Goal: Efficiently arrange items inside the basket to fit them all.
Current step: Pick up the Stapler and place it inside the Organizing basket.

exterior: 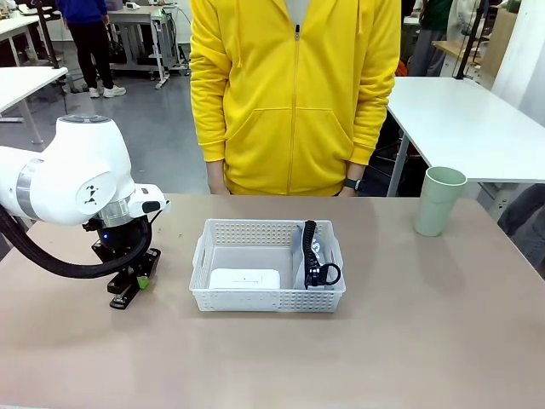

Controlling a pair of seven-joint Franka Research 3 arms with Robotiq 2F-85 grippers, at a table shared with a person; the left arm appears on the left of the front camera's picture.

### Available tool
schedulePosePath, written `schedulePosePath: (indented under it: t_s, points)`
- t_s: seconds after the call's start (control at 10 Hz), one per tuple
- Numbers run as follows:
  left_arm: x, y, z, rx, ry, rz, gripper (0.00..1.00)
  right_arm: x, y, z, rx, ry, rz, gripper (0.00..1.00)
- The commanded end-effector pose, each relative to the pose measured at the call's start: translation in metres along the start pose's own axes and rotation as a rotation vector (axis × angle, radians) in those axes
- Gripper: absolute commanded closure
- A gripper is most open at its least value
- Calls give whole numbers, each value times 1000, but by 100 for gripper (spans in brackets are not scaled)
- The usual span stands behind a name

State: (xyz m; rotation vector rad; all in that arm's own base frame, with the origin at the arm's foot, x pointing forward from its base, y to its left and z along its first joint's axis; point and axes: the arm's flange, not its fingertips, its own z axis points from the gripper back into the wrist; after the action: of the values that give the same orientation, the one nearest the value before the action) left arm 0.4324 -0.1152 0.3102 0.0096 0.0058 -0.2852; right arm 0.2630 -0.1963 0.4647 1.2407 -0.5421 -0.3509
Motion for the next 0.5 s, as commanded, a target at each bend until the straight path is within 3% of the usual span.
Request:
schedulePosePath:
  t_s: [0.0,0.2,0.4]
  points:
    - [-4,10,23,-99,-14,146,100,2,0,-1,25,-14,27,0]
    - [-38,37,89,-328,-141,222,100,2,0,-1,25,-14,27,0]
    - [-86,65,121,-511,-240,190,100,2,0,-1,25,-14,27,0]
